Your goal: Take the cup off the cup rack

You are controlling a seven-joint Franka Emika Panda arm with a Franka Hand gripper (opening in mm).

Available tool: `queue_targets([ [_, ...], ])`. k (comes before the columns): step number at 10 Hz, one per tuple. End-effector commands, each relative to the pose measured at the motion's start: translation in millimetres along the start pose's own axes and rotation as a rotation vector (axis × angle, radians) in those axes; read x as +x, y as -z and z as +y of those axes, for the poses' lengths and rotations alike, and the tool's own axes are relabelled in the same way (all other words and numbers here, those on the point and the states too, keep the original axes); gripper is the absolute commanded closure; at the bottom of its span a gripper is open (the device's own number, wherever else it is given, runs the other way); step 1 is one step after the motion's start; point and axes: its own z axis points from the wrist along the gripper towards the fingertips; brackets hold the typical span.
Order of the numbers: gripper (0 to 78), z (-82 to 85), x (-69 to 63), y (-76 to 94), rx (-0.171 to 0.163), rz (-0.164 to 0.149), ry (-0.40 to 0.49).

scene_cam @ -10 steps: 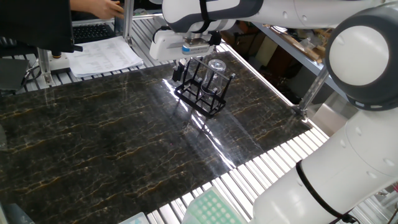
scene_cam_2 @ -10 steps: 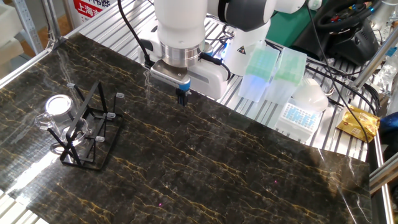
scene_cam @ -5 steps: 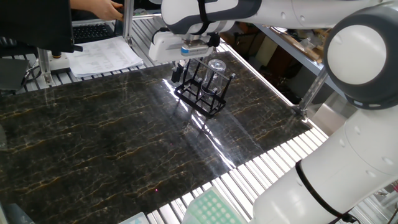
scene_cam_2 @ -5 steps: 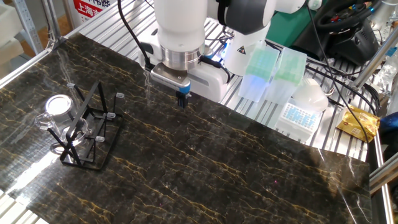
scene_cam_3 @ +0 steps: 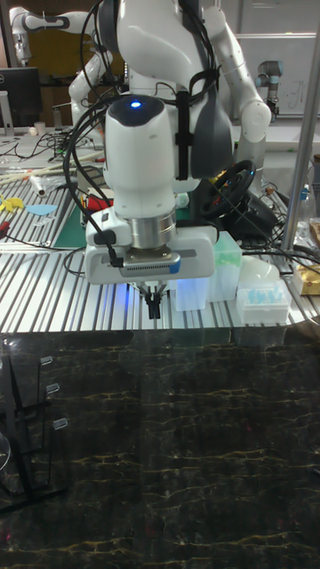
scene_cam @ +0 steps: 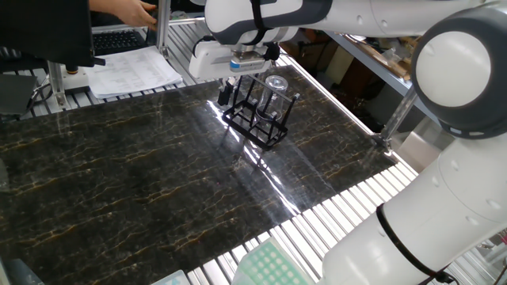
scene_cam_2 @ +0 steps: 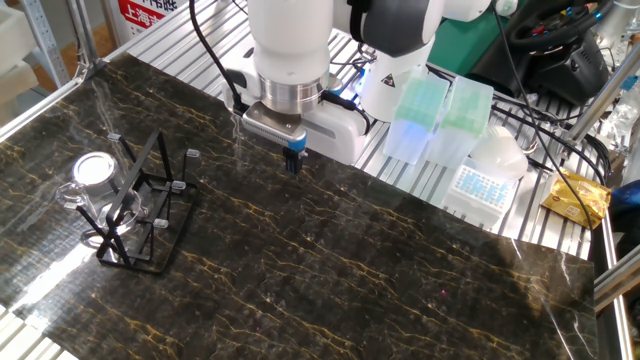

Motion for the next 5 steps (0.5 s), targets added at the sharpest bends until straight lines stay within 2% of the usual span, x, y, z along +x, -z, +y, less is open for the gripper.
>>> queue_targets([
  [1,77.6,0.0,-0.6,1.2,-0.003,-0.004,0.004],
  [5,77.6,0.3,-1.5,-0.7,0.007,-0.004,0.006],
])
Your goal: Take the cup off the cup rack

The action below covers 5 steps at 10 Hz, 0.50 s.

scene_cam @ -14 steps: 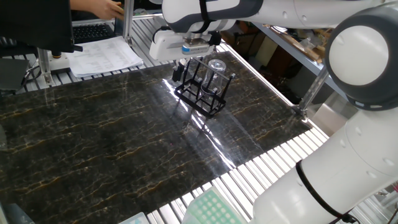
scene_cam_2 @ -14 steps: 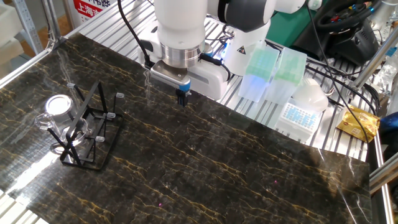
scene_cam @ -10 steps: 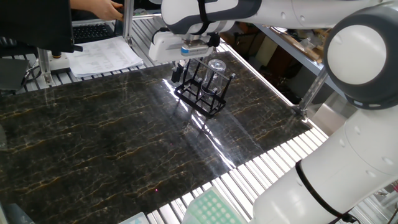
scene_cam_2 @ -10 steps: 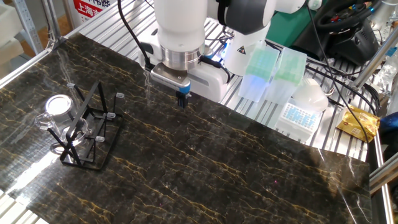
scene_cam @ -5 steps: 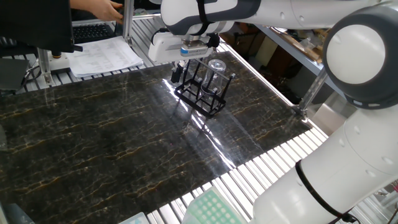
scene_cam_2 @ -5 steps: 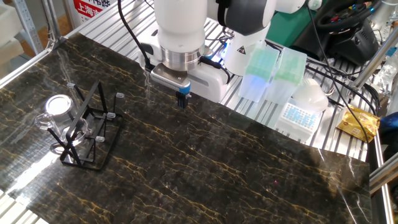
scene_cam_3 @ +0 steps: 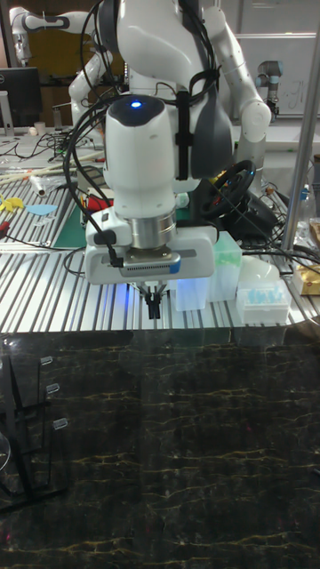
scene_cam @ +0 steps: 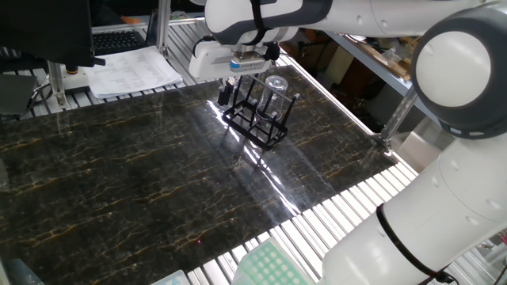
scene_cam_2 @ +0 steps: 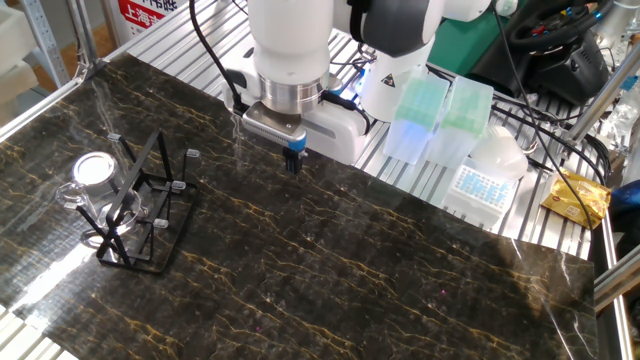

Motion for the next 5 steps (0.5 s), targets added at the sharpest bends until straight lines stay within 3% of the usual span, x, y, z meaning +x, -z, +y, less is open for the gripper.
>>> queue_targets([
  [1,77.6,0.6,-1.6,-1.2,0.034,-0.004,-0.002],
  [2,77.6,0.6,-1.6,-1.2,0.052,-0.019,-0.004],
  [4,77.6,-0.7,-4.6,-2.7,0.053,-0.048,-0.014],
  [5,77.6,-4.1,-9.7,-2.7,0.053,-0.046,-0.001],
])
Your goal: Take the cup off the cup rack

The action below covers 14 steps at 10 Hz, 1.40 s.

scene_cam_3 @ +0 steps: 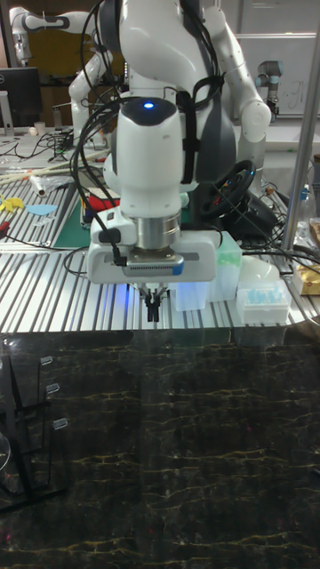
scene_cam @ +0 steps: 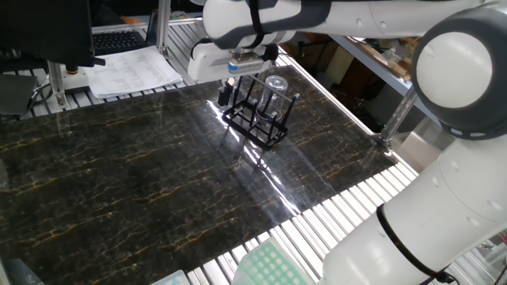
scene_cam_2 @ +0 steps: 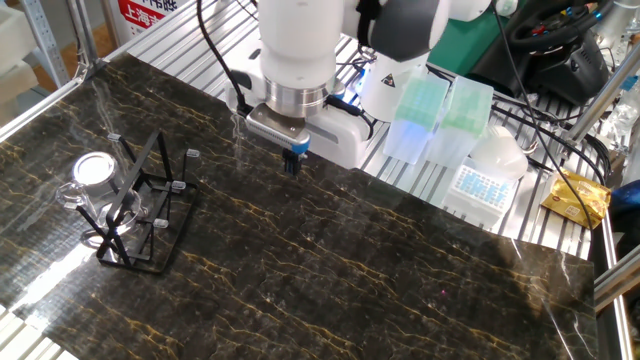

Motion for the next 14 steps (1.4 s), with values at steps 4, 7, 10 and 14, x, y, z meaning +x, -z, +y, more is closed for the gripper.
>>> queue_targets([
  [4,77.6,-31.1,-24.0,3.4,0.003,0.004,0.039],
  [7,77.6,-49.4,-23.6,-3.7,0.003,-0.006,-0.003],
  [10,77.6,-47.8,-24.5,-8.8,0.000,-0.005,-0.040],
  [14,77.6,-44.9,-25.9,-17.7,-0.002,-0.033,-0.051],
])
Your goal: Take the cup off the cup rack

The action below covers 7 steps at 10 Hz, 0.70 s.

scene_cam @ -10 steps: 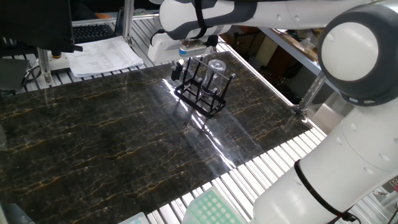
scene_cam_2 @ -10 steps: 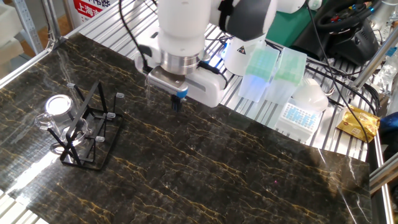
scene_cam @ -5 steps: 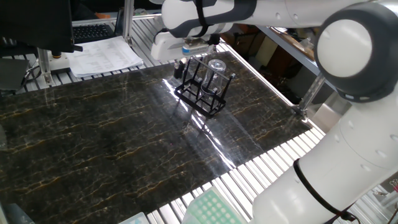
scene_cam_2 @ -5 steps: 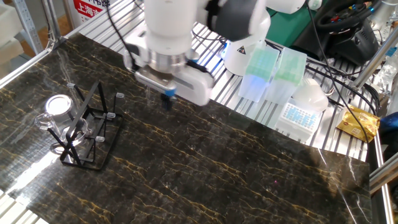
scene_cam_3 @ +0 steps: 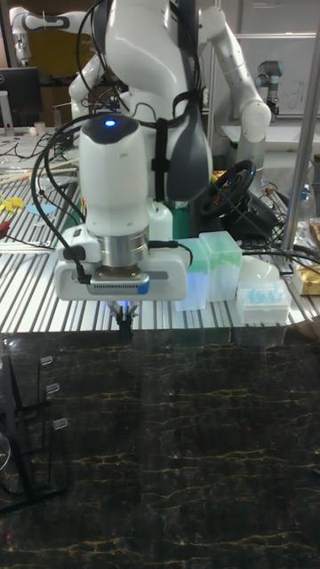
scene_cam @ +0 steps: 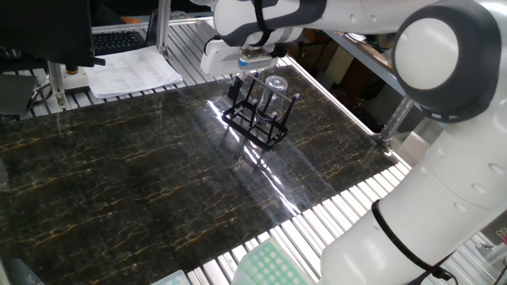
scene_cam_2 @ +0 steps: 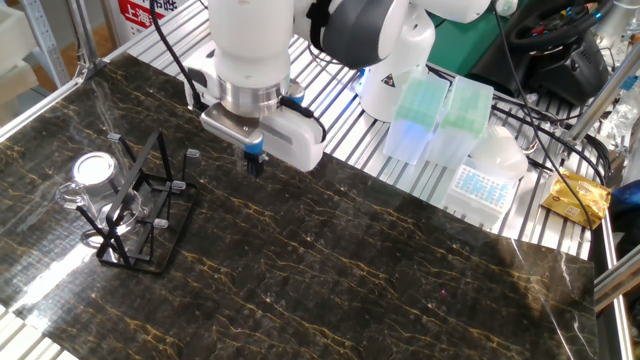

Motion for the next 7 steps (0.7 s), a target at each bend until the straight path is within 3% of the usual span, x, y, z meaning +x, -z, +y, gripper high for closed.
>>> queue_targets([
  [1,77.6,2.4,-1.9,-5.4,-0.003,-0.030,-0.012],
  [5,77.6,2.9,-2.0,-5.2,-0.004,-0.023,-0.027],
  [7,77.6,3.0,-2.0,-5.4,-0.004,-0.034,-0.030],
])
